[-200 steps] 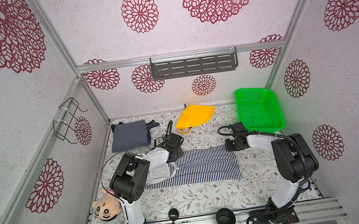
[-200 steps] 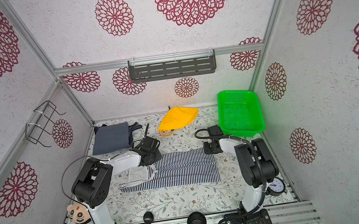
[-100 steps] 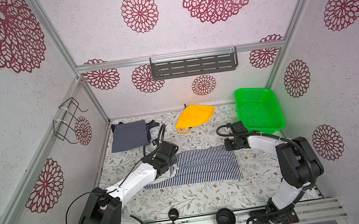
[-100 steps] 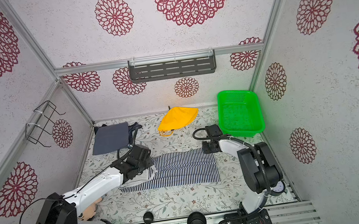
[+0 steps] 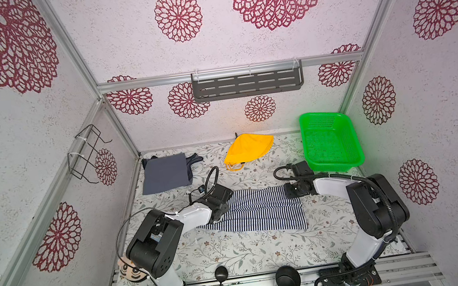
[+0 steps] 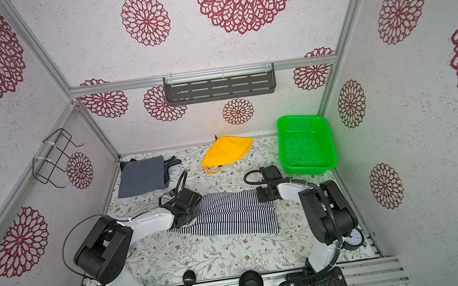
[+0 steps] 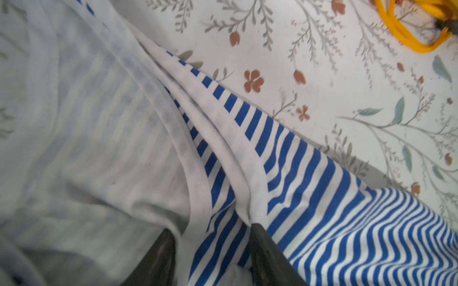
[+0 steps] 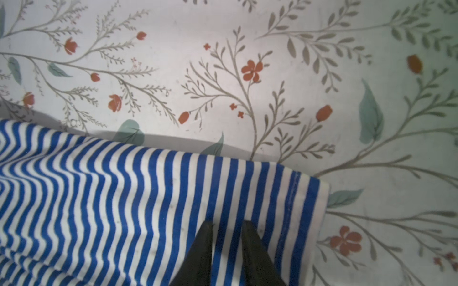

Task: Fold and stack tank tops
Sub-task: Rotate the tank top at the center of the table.

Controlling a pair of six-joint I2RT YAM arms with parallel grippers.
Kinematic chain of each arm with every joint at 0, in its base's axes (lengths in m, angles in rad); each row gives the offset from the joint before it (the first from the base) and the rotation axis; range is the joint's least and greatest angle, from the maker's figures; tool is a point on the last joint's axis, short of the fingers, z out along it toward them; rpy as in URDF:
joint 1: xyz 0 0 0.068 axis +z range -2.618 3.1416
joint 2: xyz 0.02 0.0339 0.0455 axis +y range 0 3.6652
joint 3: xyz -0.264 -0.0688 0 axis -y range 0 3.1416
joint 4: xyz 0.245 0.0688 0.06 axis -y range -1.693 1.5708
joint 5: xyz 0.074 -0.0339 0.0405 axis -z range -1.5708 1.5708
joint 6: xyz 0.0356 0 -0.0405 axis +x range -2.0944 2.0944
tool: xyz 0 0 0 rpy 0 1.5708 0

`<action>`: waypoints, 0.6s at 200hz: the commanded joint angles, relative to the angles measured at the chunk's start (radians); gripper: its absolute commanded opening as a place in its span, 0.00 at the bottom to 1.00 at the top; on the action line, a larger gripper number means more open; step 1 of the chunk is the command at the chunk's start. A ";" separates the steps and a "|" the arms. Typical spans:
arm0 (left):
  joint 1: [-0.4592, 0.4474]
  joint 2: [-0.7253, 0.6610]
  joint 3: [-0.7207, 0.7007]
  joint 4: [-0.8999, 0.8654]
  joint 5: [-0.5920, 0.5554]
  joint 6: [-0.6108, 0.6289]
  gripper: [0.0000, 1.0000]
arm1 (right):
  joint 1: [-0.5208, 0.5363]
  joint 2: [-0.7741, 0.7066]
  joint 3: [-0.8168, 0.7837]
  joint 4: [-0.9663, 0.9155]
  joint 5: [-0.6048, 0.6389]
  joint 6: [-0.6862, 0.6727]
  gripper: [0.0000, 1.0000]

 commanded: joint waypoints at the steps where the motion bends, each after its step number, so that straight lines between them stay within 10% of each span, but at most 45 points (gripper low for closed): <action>1: 0.050 0.126 0.048 0.056 0.081 0.049 0.51 | -0.001 -0.048 -0.085 -0.056 -0.033 0.063 0.24; 62: 0.085 0.411 0.458 -0.020 0.159 0.241 0.53 | 0.023 -0.151 -0.202 -0.086 -0.120 0.197 0.24; 120: 0.171 0.453 0.553 -0.055 0.178 0.302 0.55 | 0.294 -0.201 -0.226 0.011 -0.219 0.346 0.23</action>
